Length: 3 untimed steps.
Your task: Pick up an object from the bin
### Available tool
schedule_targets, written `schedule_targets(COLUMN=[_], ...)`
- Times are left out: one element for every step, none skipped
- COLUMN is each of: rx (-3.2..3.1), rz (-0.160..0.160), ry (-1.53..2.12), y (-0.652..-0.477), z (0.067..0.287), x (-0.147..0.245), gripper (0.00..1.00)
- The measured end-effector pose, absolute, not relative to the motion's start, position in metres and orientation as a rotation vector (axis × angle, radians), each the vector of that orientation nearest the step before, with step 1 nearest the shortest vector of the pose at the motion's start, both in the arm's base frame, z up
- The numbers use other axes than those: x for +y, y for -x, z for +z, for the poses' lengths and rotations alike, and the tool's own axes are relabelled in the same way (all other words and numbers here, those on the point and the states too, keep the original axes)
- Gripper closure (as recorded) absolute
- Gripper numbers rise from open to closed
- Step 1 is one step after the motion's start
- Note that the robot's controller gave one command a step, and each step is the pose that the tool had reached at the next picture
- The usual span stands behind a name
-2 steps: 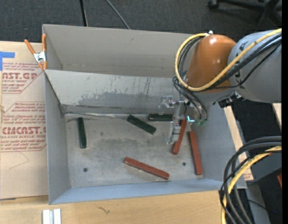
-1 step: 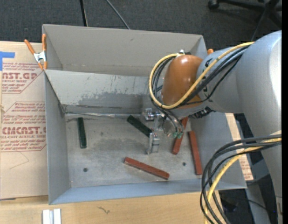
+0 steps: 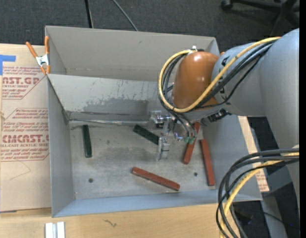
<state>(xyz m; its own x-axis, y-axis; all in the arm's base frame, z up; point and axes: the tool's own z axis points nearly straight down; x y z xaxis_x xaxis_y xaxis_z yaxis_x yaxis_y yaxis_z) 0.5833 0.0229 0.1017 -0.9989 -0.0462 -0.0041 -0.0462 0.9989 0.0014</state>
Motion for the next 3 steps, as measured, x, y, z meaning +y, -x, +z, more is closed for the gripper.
schedule_targets(rx=[3.137,3.127,3.125], rz=[0.002,0.001,0.0], ry=[-0.122,-0.313,-0.312], y=[-0.585,-0.587,-0.588], z=[0.1,0.069,0.068], x=[0.023,0.019,0.019], gripper=[0.0,0.0,0.0])
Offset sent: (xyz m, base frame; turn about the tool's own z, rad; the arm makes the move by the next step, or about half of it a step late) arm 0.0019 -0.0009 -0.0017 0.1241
